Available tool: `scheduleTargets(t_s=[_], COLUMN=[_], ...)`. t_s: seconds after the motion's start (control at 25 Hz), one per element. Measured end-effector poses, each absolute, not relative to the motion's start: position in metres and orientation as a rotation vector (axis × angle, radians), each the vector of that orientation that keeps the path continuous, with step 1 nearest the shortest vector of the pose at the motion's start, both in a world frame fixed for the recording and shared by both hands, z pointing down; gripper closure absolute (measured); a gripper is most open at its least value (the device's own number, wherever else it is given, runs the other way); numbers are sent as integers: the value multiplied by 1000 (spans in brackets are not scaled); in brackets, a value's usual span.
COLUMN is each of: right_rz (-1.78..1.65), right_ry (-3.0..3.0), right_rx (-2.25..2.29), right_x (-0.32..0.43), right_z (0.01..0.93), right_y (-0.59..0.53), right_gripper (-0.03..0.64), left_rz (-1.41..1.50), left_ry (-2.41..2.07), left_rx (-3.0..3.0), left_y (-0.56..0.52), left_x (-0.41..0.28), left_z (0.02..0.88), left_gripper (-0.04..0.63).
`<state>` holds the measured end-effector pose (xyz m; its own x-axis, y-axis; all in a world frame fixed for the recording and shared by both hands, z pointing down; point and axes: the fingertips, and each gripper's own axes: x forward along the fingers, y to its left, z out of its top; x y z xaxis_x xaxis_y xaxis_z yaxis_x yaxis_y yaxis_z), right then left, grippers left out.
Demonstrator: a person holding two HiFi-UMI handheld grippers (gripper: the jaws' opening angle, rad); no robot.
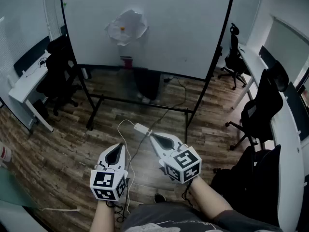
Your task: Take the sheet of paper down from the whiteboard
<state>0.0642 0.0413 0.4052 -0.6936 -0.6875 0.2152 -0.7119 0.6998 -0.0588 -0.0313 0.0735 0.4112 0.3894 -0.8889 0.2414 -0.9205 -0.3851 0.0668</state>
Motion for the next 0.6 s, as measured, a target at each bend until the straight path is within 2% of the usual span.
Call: scheduleTargets(t_s=[0.6], right_rz=[172], right_ry=[-2712], right_rx=[1196], right_x=[69], right_z=[402], right_y=[41], right_gripper=[595], left_rz=[244], left_ry=[-1612], left_rx=[2481], left_y=[78], left_x=[-34], left_z=[407], left_gripper=[580])
